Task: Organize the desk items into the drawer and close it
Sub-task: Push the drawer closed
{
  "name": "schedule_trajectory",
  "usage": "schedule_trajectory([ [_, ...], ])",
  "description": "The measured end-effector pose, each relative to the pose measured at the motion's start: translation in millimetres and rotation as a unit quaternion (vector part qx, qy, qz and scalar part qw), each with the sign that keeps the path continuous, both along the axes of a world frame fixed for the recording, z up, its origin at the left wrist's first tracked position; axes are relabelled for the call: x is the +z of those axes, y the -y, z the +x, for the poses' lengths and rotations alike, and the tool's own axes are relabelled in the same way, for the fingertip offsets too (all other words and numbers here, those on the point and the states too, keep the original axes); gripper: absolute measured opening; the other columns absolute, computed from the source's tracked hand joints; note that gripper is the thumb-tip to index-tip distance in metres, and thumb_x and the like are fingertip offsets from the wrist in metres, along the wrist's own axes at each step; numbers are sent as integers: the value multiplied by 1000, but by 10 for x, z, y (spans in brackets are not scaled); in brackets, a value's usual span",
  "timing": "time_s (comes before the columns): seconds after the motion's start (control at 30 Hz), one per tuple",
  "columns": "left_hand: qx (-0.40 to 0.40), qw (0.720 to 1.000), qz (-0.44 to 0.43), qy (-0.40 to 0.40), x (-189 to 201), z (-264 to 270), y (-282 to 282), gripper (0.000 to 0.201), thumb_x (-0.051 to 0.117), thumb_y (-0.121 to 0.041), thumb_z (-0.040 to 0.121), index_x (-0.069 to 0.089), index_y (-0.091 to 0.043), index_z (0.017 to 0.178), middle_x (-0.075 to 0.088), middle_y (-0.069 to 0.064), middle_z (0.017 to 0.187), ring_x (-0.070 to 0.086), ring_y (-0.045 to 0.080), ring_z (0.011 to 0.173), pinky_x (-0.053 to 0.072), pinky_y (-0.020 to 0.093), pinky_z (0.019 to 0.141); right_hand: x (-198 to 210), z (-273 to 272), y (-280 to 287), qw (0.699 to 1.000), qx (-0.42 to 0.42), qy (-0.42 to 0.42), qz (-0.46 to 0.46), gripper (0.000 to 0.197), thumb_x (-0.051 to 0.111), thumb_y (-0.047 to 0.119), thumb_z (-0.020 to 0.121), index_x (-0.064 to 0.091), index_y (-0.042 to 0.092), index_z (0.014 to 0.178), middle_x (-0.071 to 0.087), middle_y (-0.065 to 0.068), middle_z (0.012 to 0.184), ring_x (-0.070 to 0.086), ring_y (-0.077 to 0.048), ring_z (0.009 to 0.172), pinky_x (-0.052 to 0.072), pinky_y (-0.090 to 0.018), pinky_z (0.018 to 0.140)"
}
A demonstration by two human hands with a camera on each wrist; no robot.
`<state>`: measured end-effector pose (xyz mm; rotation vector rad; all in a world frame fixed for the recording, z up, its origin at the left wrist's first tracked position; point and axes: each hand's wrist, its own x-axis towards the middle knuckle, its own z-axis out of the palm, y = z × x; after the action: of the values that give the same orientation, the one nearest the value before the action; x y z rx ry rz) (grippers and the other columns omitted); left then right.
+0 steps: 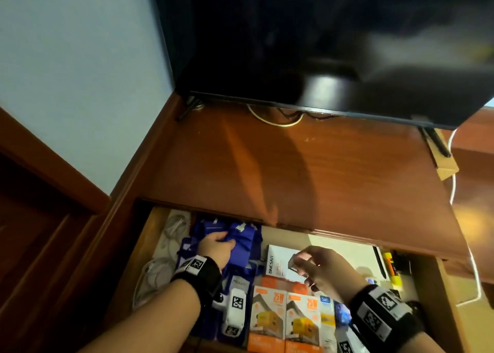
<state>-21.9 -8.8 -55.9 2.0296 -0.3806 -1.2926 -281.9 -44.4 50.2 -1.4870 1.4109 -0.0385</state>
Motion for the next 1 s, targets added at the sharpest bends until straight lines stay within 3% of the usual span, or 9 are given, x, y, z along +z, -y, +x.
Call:
schedule_trajectory([
  [0.4, -307, 905, 184, 231, -301, -73, -111, 36, 61, -14, 99, 61, -17, 134, 65, 9, 138, 63, 33, 124, 51, 36, 101, -174, -590, -492, 983, 117, -134, 45, 29, 65, 51, 94, 62, 37, 119, 69, 13, 94, 66, -1, 79, 51, -14, 70],
  [0.47, -323, 890, 190, 259, -267, -83, -117, 34, 59, -11, 97, 63, -15, 130, 66, 12, 135, 64, 35, 121, 52, 38, 99, -149, -657, -605, 975, 162, -139, 58, 51, 65, 66, 79, 58, 42, 123, 66, 18, 99, 64, 2, 83, 50, -13, 77],
  [0.6, -339, 880, 183, 279, -106, -76, -184, 32, 62, -13, 95, 63, -16, 127, 68, 13, 129, 66, 34, 115, 57, 40, 96, -194, -864, -843, 957, 231, -156, 84, 53, 76, 65, 73, 54, 54, 120, 60, 25, 107, 62, 1, 93, 53, -19, 86],
  [0.7, -350, 888, 119, 274, 141, -37, -348, 25, 68, -28, 96, 61, -26, 120, 73, 2, 112, 71, 23, 98, 59, 36, 86, -338, -1086, -946, 930, 305, -181, 92, 91, 60, 91, 45, 46, 58, 129, 48, 29, 120, 54, 1, 111, 47, -22, 101],
  [0.77, -390, 886, 53, 244, 370, 41, -564, 27, 71, -45, 92, 58, -35, 113, 70, -9, 96, 69, 11, 82, 57, 32, 74, -398, -1219, -1005, 913, 333, -216, 93, 83, 71, 81, 62, 45, 55, 136, 46, 23, 132, 48, -6, 124, 45, -30, 109],
  [0.83, -514, 827, 33, 227, 572, 170, -831, 42, 70, -71, 81, 57, -44, 110, 64, -16, 97, 62, 1, 85, 54, 28, 76, -470, -1372, -1081, 912, 336, -229, 63, 69, 77, 61, 76, 45, 54, 137, 44, 25, 131, 47, -5, 123, 46, -30, 109],
  [0.9, -650, 717, 66, 242, 631, 319, -1086, 67, 59, -95, 64, 55, -50, 113, 57, -22, 104, 54, -1, 98, 51, 28, 87, -520, -1443, -1115, 914, 329, -233, 38, 62, 78, 54, 78, 48, 56, 132, 46, 29, 124, 50, -1, 116, 47, -26, 107],
  [0.93, -695, 670, 89, 245, 614, 379, -1203, 73, 58, -98, 59, 54, -51, 115, 53, -23, 109, 50, 1, 104, 49, 29, 91, -537, -1443, -1117, 914, 328, -236, 33, 62, 79, 52, 78, 49, 54, 133, 49, 29, 125, 52, -1, 116, 47, -26, 107],
  [1.0, -728, 634, 118, 233, 551, 457, -1377, 64, 68, -84, 67, 53, -50, 120, 50, -21, 118, 48, 5, 113, 45, 29, 96, -555, -1410, -1099, 905, 344, -248, 25, 67, 79, 48, 80, 49, 49, 140, 53, 26, 136, 54, -4, 121, 45, -27, 109],
])
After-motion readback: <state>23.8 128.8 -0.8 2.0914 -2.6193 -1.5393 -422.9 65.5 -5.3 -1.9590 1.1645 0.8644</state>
